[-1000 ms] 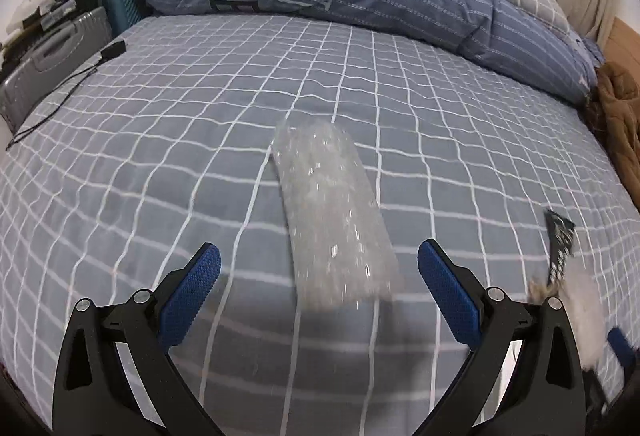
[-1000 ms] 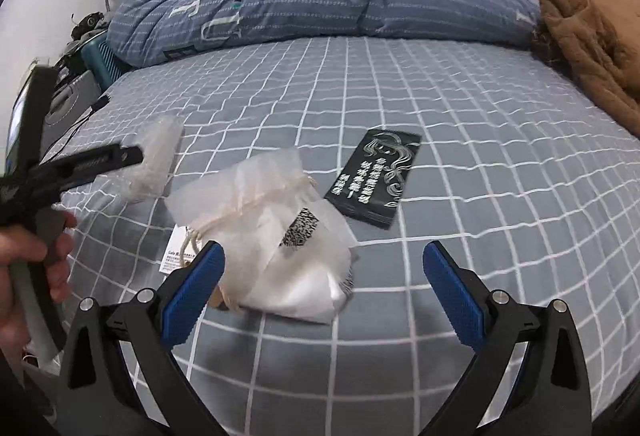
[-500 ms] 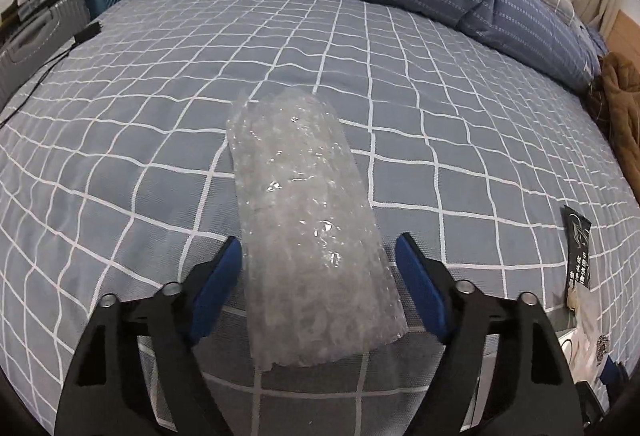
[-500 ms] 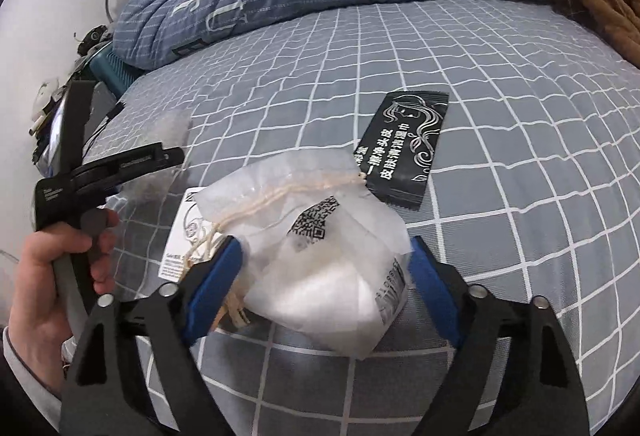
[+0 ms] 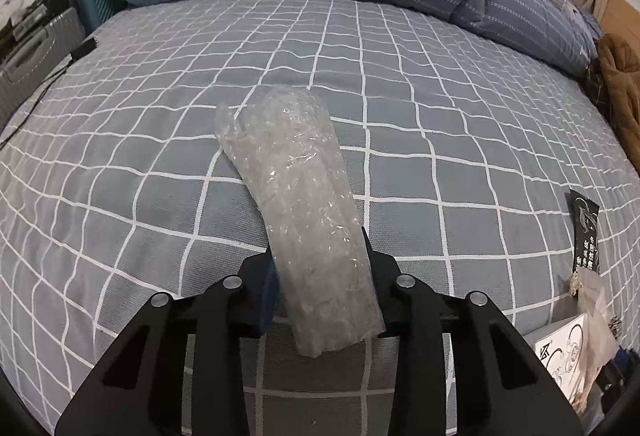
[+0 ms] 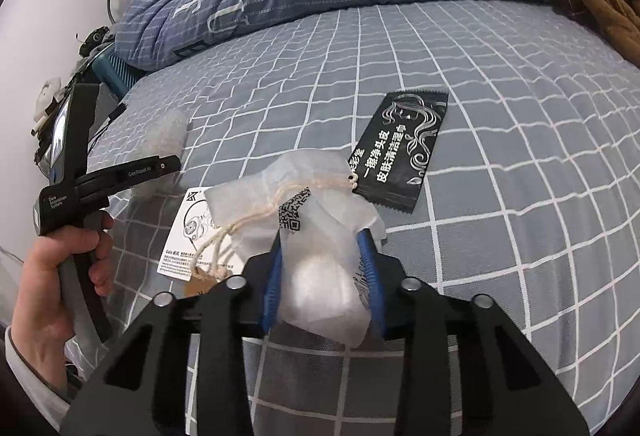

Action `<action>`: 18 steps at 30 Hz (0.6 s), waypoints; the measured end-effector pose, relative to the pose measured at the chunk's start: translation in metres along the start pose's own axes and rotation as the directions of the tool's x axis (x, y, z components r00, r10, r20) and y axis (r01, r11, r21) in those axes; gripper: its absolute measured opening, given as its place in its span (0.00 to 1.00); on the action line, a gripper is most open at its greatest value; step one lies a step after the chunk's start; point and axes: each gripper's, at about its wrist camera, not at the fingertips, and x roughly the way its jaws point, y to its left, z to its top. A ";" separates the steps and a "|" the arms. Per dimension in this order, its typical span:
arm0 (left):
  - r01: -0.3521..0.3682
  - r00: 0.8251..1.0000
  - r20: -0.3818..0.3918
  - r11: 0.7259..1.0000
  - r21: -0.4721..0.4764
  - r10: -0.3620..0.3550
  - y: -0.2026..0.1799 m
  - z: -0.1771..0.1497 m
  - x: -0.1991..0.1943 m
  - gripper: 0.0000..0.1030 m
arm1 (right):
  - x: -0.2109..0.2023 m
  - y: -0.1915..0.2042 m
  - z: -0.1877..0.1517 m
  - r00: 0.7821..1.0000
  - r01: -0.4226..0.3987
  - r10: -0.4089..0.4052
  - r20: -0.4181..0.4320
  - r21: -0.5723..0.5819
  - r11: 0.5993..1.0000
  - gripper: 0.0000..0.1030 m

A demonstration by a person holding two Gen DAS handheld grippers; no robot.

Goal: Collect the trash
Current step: 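Grasp the bubble wrap with the left tool while the right tool grasps the white drawstring bag, then carry the bubble wrap and white drawstring bag over the black trash bin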

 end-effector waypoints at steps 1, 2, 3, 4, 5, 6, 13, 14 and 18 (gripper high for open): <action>-0.002 1.000 0.002 1.000 0.004 0.002 0.000 0.000 -0.001 0.31 | -0.002 0.001 0.001 1.000 -0.002 0.002 0.006 -0.001 1.000 0.30; -0.004 1.000 0.002 1.000 0.003 0.004 0.001 0.000 -0.002 0.31 | -0.004 0.001 0.001 1.000 -0.004 0.004 0.013 -0.004 1.000 0.30; -0.004 1.000 0.002 1.000 0.001 0.004 0.002 0.000 -0.003 0.30 | -0.007 0.001 0.001 1.000 0.002 -0.002 0.026 -0.009 1.000 0.29; -0.004 1.000 0.005 1.000 0.000 0.004 0.002 0.000 -0.006 0.30 | -0.009 0.002 0.002 0.999 0.011 -0.010 0.036 -0.012 1.000 0.29; -0.005 1.000 0.009 1.000 0.000 0.005 0.003 0.000 -0.008 0.30 | -0.012 0.001 0.002 0.999 0.018 -0.017 0.043 -0.015 1.000 0.29; -0.009 1.000 0.015 1.000 0.002 0.009 0.002 0.001 -0.012 0.30 | -0.014 0.001 0.003 0.999 0.018 -0.018 0.046 -0.015 1.000 0.29; 0.000 0.999 0.044 1.000 0.013 -0.001 -0.003 -0.006 -0.039 0.30 | -0.038 0.006 0.005 0.993 0.046 -0.041 0.112 -0.043 0.998 0.29; 0.001 0.999 0.045 1.000 0.015 -0.002 -0.004 -0.008 -0.042 0.30 | -0.040 0.006 0.006 0.992 0.050 -0.045 0.118 -0.045 0.998 0.29; 0.006 0.999 0.047 1.000 0.027 -0.007 -0.006 -0.019 -0.052 0.30 | -0.052 0.008 0.004 0.988 0.067 -0.060 0.139 -0.050 0.997 0.29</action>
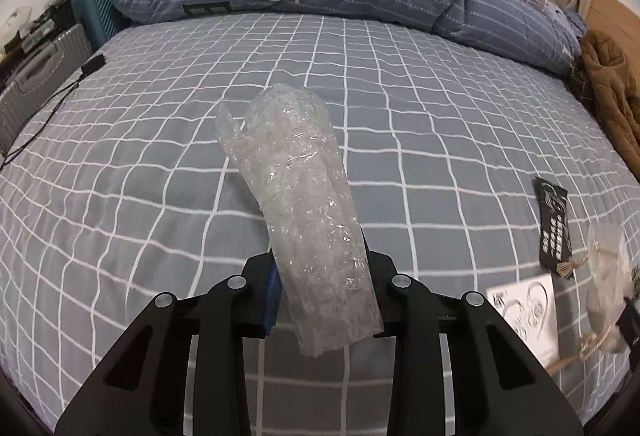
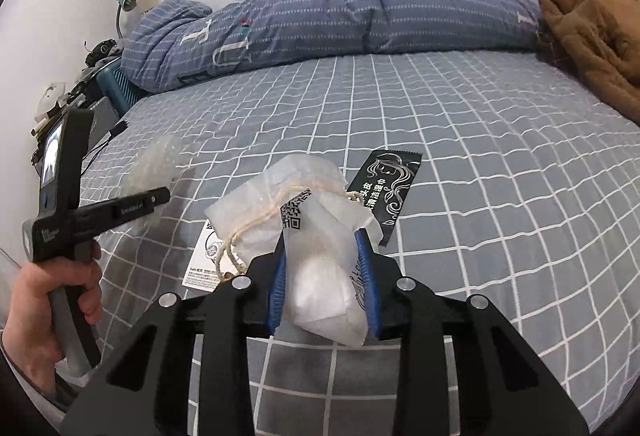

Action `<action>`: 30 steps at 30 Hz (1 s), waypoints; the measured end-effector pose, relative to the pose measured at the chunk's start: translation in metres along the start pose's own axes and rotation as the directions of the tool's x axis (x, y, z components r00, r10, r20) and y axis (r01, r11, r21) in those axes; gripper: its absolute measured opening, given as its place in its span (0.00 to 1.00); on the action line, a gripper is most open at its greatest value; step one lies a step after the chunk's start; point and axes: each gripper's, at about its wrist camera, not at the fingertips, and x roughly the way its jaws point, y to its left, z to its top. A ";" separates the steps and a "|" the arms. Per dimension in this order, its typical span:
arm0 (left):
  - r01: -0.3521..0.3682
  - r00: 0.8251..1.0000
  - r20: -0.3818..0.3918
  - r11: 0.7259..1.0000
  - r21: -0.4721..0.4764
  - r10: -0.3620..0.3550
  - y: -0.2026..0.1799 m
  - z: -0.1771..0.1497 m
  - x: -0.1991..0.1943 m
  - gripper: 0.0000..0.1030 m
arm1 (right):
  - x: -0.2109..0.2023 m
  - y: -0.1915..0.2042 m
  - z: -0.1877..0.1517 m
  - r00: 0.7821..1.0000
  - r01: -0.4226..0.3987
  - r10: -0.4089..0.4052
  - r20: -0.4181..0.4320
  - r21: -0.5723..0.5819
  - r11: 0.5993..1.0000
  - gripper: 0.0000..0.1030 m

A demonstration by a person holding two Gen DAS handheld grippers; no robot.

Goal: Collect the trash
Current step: 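Carry the bubble wrap and white drawstring bag over the black trash bin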

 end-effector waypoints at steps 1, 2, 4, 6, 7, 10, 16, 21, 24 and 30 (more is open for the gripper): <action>0.002 1.000 0.002 1.000 0.008 -0.002 -0.001 -0.003 -0.004 0.30 | -0.003 0.001 -0.001 1.000 0.006 -0.006 0.004 -0.004 1.000 0.29; 0.004 1.000 0.005 1.000 0.012 -0.004 -0.002 -0.005 -0.007 0.30 | -0.005 0.002 -0.001 1.000 0.011 -0.011 0.005 -0.007 1.000 0.29; 0.002 1.000 0.017 1.000 0.026 -0.003 -0.004 -0.009 -0.015 0.30 | -0.010 0.006 -0.003 1.000 0.025 -0.025 0.008 -0.022 0.999 0.29; 0.008 1.000 0.023 1.000 0.024 -0.009 -0.003 -0.013 -0.022 0.30 | -0.014 0.009 -0.003 0.999 0.032 -0.032 0.012 -0.032 0.999 0.29; 0.014 1.000 0.023 1.000 0.024 -0.015 -0.002 -0.015 -0.026 0.30 | -0.016 0.010 -0.004 0.999 0.032 -0.032 0.015 -0.031 0.999 0.29; 0.024 0.999 0.027 1.000 0.017 -0.024 -0.001 -0.023 -0.038 0.30 | -0.027 0.014 -0.004 0.999 0.036 -0.035 0.035 -0.026 0.999 0.29; 0.022 0.999 0.046 0.999 0.028 -0.024 -0.004 -0.039 -0.063 0.30 | -0.049 0.021 -0.012 0.999 0.014 -0.013 0.045 -0.025 1.000 0.29; 0.028 0.999 0.038 0.999 0.029 -0.029 -0.005 -0.059 -0.079 0.30 | -0.057 0.027 -0.024 1.000 0.022 -0.021 0.023 -0.054 0.998 0.29; 0.032 0.999 0.034 0.999 0.029 -0.033 -0.006 -0.072 -0.088 0.30 | -0.067 0.027 -0.033 0.999 0.038 -0.036 0.021 -0.066 0.997 0.29; 0.023 0.999 0.026 0.999 0.045 -0.024 -0.014 -0.102 -0.106 0.30 | -0.084 0.022 -0.042 0.999 0.039 -0.038 0.023 -0.050 0.998 0.29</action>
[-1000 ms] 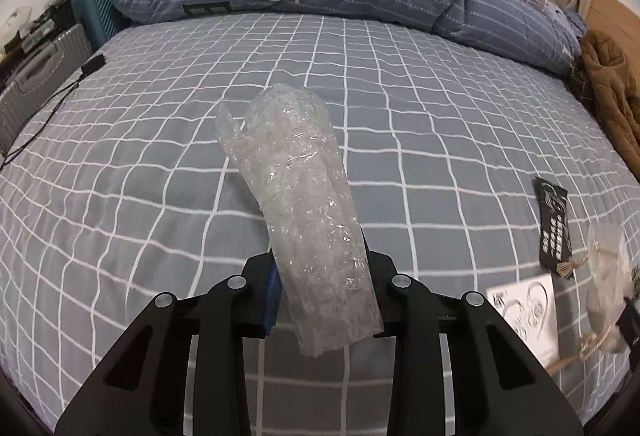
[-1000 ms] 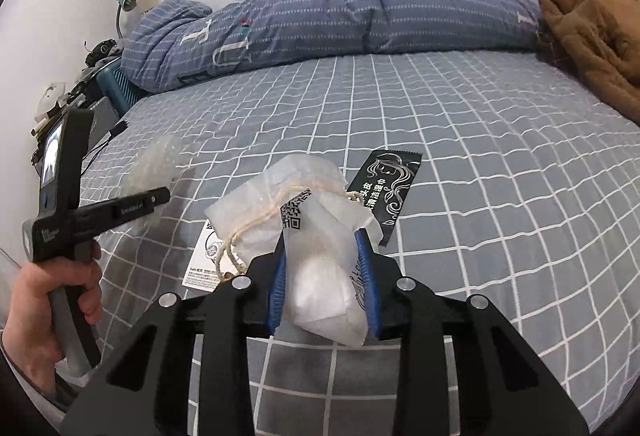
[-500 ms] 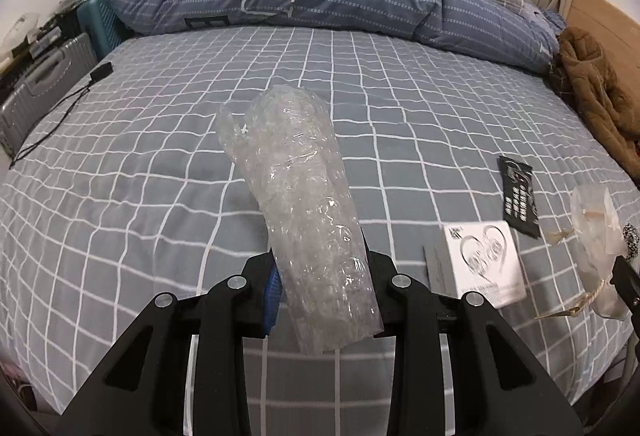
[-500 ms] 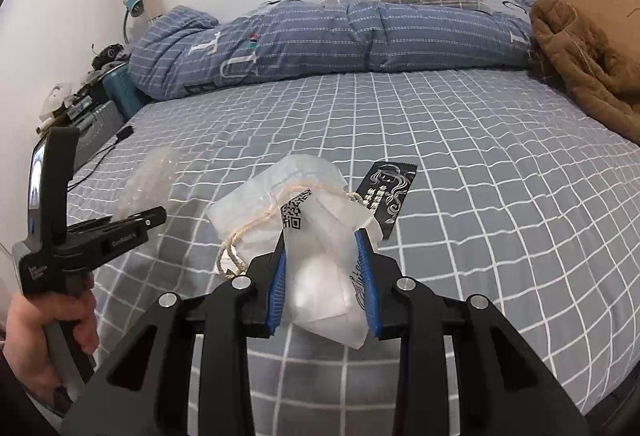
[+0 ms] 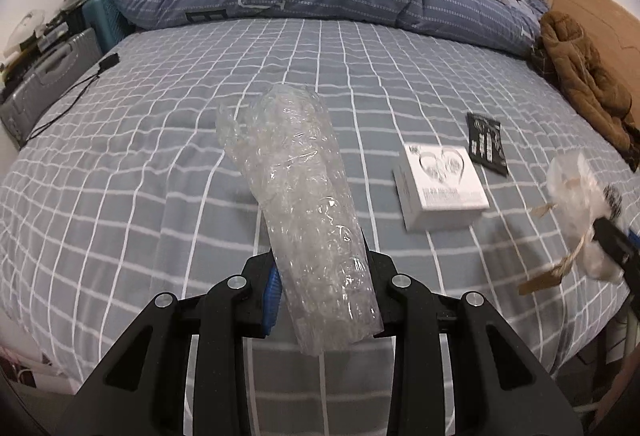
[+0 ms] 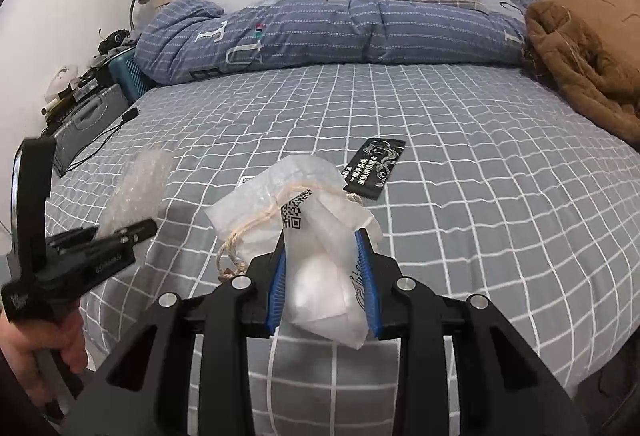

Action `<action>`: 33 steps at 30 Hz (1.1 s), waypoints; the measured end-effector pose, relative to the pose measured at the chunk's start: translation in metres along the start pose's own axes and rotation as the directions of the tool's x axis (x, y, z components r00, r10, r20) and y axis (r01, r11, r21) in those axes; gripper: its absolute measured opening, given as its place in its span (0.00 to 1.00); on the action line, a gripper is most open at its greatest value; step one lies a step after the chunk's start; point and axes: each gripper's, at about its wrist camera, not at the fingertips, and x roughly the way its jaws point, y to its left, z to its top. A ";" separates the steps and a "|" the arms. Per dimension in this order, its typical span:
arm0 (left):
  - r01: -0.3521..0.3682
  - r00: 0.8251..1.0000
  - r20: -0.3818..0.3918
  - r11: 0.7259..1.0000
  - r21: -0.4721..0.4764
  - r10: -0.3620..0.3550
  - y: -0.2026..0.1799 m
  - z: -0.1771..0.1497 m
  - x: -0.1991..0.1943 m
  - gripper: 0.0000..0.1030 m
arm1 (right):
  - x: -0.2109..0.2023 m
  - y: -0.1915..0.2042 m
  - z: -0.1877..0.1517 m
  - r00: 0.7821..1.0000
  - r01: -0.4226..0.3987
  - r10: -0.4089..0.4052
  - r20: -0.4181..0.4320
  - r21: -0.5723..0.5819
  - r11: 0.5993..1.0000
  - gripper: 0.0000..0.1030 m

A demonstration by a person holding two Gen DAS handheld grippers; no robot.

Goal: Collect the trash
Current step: 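Carry the bubble wrap and white drawstring bag over the black trash bin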

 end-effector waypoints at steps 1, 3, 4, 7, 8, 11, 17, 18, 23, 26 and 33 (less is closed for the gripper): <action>0.002 1.000 -0.001 1.000 0.003 -0.002 -0.002 -0.005 -0.003 0.30 | -0.004 -0.001 -0.002 1.000 0.001 -0.001 0.001 0.002 1.000 0.29; 0.006 1.000 -0.005 1.000 0.003 -0.006 -0.004 -0.014 -0.009 0.30 | -0.011 0.000 -0.006 1.000 0.000 0.000 0.001 0.002 1.000 0.29; 0.009 1.000 -0.006 1.000 0.005 -0.009 -0.006 -0.018 -0.012 0.30 | -0.014 0.001 -0.008 1.000 0.002 -0.002 0.002 -0.002 1.000 0.29; 0.014 1.000 -0.002 1.000 0.007 -0.014 -0.009 -0.030 -0.024 0.30 | -0.023 0.004 -0.013 1.000 0.005 -0.005 0.006 -0.013 1.000 0.29; 0.017 1.000 -0.001 1.000 0.006 -0.017 -0.010 -0.034 -0.028 0.30 | -0.025 0.005 -0.014 1.000 0.004 -0.004 0.007 -0.014 1.000 0.29; 0.020 1.000 -0.004 1.000 0.007 -0.020 -0.011 -0.046 -0.037 0.30 | -0.036 0.008 -0.024 1.000 0.003 -0.003 0.009 -0.017 1.000 0.29; 0.018 1.000 -0.011 1.000 0.002 -0.018 -0.011 -0.072 -0.055 0.30 | -0.057 0.014 -0.042 1.000 -0.003 0.004 0.009 -0.021 1.000 0.29; 0.023 1.000 -0.014 1.000 0.003 -0.022 -0.012 -0.077 -0.058 0.30 | -0.060 0.015 -0.044 1.000 -0.003 0.004 0.008 -0.026 1.000 0.29; 0.020 0.999 -0.032 1.000 -0.001 -0.020 -0.014 -0.098 -0.067 0.30 | -0.071 0.020 -0.059 1.000 -0.002 0.002 -0.001 -0.034 0.999 0.29; 0.027 0.999 -0.039 1.000 -0.006 -0.027 -0.015 -0.109 -0.073 0.30 | -0.077 0.023 -0.068 1.000 0.003 -0.003 -0.006 -0.039 0.999 0.29; 0.040 0.998 -0.055 0.999 0.013 -0.039 -0.023 -0.138 -0.089 0.30 | -0.096 0.025 -0.092 1.000 0.012 -0.013 -0.020 -0.038 0.999 0.29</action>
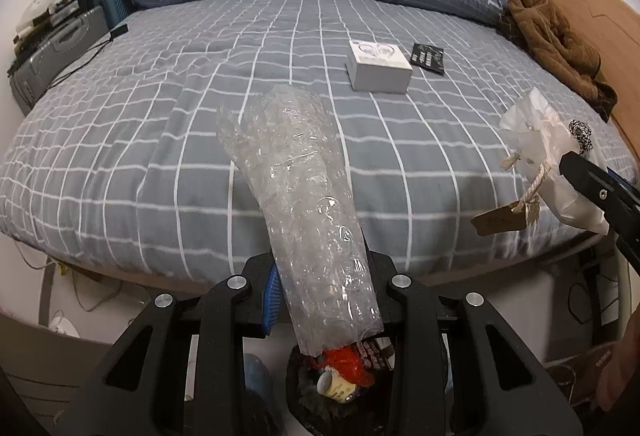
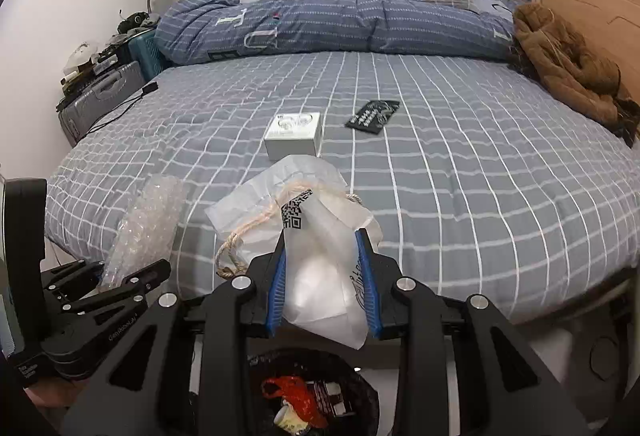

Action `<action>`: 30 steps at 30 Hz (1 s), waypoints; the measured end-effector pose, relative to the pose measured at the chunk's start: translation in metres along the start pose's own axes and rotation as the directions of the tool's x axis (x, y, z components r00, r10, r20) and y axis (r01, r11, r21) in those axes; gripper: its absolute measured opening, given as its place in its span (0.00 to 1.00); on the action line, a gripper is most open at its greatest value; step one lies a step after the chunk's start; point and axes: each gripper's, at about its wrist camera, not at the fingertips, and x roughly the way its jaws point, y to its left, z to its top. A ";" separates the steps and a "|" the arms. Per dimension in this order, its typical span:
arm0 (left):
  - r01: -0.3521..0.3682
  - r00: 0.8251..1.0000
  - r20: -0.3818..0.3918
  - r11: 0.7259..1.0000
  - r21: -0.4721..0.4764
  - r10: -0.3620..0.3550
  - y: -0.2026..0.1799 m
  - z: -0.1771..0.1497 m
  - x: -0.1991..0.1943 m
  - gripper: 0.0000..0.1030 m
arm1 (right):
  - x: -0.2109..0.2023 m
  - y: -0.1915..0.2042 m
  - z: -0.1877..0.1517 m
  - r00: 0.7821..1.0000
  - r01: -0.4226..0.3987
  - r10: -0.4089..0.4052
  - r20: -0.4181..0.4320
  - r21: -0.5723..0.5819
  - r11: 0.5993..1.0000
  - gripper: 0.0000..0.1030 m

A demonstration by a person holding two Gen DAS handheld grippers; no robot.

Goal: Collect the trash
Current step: 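Carry the bubble wrap and white drawstring bag over the black trash bin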

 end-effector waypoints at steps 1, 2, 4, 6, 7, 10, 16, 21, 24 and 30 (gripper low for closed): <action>0.003 1.000 -0.005 1.000 0.002 -0.003 -0.001 -0.004 -0.002 0.30 | -0.003 -0.001 -0.005 1.000 0.000 0.000 -0.005 0.005 1.000 0.29; 0.006 1.000 -0.008 1.000 0.002 -0.006 -0.002 -0.007 -0.003 0.30 | -0.006 -0.002 -0.008 1.000 0.002 -0.002 -0.009 0.008 1.000 0.29; 0.008 1.000 -0.014 1.000 0.005 -0.008 -0.005 -0.017 -0.008 0.30 | -0.010 -0.003 -0.015 1.000 0.004 -0.004 -0.017 0.015 1.000 0.29; 0.010 1.000 -0.020 1.000 0.009 -0.010 -0.008 -0.025 -0.011 0.30 | -0.014 -0.004 -0.022 1.000 0.008 -0.007 -0.023 0.019 1.000 0.29; 0.010 1.000 -0.023 1.000 0.015 -0.009 -0.010 -0.031 -0.014 0.30 | -0.017 -0.004 -0.026 1.000 0.010 -0.010 -0.028 0.022 1.000 0.29; 0.016 0.999 -0.035 1.000 0.021 -0.016 -0.015 -0.041 -0.017 0.30 | -0.024 -0.004 -0.036 0.999 0.019 -0.018 -0.036 0.026 0.999 0.29; 0.034 0.998 -0.052 0.999 0.030 -0.033 -0.024 -0.062 -0.025 0.30 | -0.038 -0.008 -0.058 0.997 0.053 -0.052 -0.049 0.026 0.998 0.29; 0.055 0.996 -0.070 0.998 0.041 -0.052 -0.033 -0.080 -0.032 0.30 | -0.046 -0.018 -0.071 0.995 0.080 -0.077 -0.064 0.033 0.996 0.29; 0.067 0.994 -0.084 0.997 0.040 -0.064 -0.036 -0.088 -0.033 0.30 | -0.049 -0.025 -0.081 0.992 0.099 -0.096 -0.082 0.039 0.994 0.29; 0.086 0.989 -0.124 0.995 0.046 -0.080 -0.045 -0.103 -0.030 0.30 | -0.051 -0.036 -0.101 0.985 0.127 -0.120 -0.126 0.046 0.991 0.29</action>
